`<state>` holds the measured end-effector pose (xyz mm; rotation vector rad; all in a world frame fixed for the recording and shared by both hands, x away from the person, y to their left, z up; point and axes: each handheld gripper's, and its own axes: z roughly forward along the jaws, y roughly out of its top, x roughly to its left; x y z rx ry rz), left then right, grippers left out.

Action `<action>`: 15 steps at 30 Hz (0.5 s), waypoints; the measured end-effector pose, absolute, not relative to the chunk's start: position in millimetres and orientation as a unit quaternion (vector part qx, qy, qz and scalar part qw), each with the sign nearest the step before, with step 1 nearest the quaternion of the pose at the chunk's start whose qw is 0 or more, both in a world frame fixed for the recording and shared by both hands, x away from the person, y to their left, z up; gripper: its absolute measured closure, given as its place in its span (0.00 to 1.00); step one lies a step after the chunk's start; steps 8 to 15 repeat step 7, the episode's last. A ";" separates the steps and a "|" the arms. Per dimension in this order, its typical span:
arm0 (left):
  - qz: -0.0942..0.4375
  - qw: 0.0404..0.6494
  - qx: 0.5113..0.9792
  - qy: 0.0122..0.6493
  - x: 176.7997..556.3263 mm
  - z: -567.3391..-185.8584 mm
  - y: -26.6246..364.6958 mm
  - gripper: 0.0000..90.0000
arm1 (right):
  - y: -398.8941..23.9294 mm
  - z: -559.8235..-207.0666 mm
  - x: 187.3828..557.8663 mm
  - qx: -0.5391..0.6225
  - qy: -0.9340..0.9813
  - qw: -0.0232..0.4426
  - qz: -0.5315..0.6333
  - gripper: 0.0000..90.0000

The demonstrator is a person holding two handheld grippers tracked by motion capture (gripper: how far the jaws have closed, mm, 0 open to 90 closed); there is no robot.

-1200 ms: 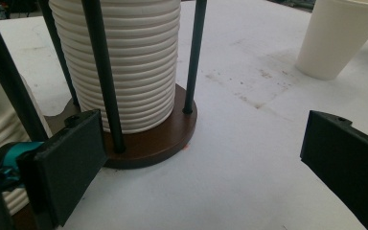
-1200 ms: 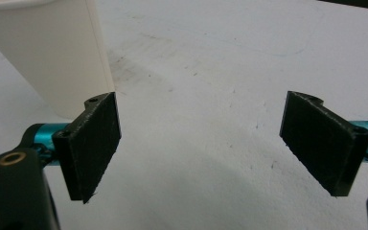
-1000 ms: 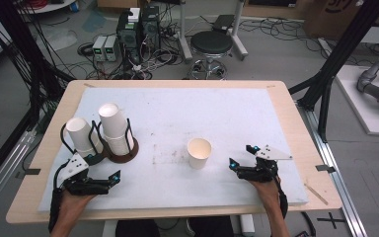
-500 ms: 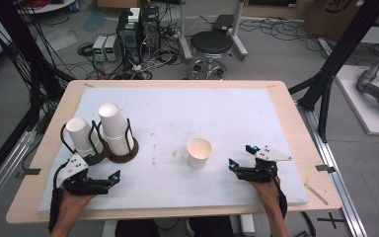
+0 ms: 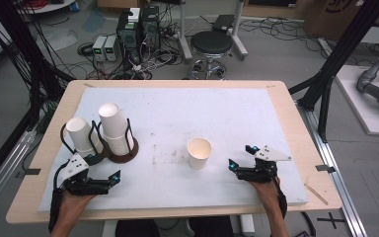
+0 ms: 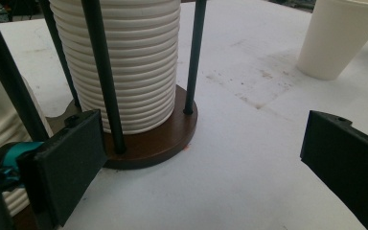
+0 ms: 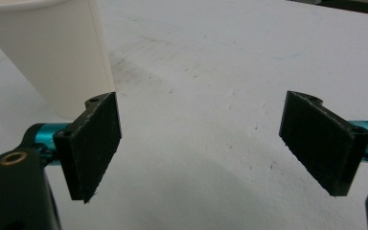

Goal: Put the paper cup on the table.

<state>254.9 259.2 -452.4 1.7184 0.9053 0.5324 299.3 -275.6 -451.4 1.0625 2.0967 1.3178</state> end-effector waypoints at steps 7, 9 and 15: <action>0.223 0.535 0.721 0.380 255.0 -452.4 259.6 0.02 | -276.1 -451.4 299.4 0.384 0.758 0.220 0.479 0.16; 0.223 0.535 0.721 0.380 255.0 -452.4 259.6 0.02 | -276.1 -451.4 299.4 0.384 0.758 0.220 0.479 0.16; 0.223 0.535 0.721 0.380 255.0 -452.4 259.6 0.02 | -276.1 -451.4 299.4 0.384 0.758 0.220 0.479 0.16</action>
